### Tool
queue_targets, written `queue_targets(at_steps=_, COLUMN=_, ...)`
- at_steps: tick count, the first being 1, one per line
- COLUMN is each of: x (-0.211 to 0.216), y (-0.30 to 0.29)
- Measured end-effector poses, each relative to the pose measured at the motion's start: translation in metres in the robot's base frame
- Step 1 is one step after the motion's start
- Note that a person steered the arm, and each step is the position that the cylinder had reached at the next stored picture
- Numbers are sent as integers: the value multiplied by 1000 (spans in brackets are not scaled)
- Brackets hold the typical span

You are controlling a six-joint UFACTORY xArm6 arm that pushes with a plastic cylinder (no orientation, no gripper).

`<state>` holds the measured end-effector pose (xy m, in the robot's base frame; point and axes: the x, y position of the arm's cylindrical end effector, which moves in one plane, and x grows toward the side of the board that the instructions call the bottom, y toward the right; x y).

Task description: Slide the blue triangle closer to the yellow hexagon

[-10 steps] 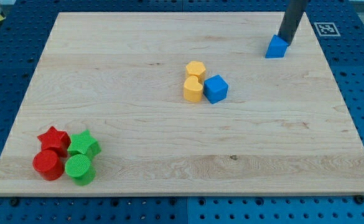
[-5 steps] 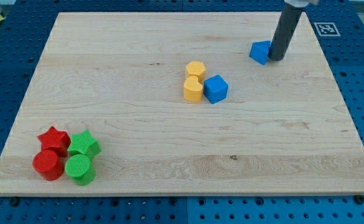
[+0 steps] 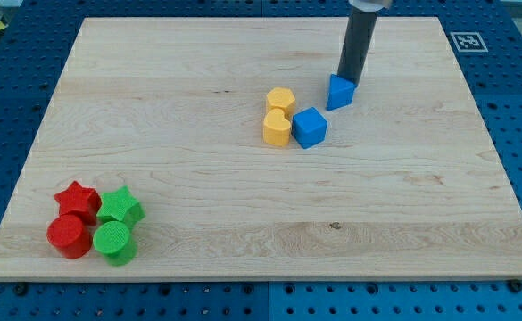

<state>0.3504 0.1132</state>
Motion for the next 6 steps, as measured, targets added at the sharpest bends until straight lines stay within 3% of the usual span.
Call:
queue_targets(at_steps=2, x=0, y=-26)
queue_targets(at_steps=4, x=8, y=16)
queue_targets(at_steps=6, x=27, y=-14)
